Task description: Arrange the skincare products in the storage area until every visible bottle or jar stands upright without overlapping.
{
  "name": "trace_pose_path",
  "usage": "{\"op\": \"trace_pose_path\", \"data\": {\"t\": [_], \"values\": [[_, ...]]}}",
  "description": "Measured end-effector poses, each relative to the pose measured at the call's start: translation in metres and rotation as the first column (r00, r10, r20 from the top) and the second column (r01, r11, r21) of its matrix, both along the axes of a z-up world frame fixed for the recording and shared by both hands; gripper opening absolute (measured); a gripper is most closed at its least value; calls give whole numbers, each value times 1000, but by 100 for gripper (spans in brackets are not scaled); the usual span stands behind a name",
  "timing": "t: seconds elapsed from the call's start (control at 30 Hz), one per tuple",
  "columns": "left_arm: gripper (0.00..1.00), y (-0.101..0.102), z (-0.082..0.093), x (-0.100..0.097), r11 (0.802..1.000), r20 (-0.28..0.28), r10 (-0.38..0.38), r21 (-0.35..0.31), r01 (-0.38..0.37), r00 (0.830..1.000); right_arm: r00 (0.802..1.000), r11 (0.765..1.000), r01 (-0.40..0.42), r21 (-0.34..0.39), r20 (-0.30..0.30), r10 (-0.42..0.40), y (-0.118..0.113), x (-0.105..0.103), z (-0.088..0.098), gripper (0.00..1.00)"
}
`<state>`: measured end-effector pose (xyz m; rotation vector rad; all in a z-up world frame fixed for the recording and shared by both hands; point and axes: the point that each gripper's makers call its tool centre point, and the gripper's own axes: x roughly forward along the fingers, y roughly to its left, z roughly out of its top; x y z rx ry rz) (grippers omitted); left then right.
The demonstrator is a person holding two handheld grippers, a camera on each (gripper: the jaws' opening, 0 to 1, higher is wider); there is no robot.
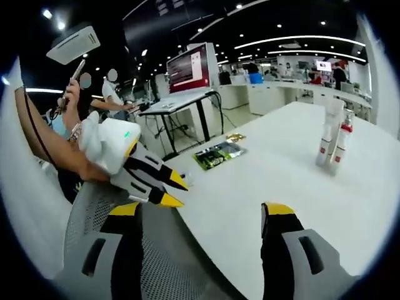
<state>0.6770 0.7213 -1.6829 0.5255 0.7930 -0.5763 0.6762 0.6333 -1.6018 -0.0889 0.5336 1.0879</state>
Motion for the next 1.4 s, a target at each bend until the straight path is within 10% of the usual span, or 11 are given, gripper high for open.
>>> {"op": "trace_pose_path", "data": {"t": [0.47,1.4], "values": [[19,-6,-1,-1,1000,3,-20,-6,20,1000,983,989,5,-147,-181,-32,-12,-6,-48,71],[23,-15,4,2,999,28,-37,-37,38,999,988,953,15,-302,-141,-60,-26,-4,-70,62]]}}
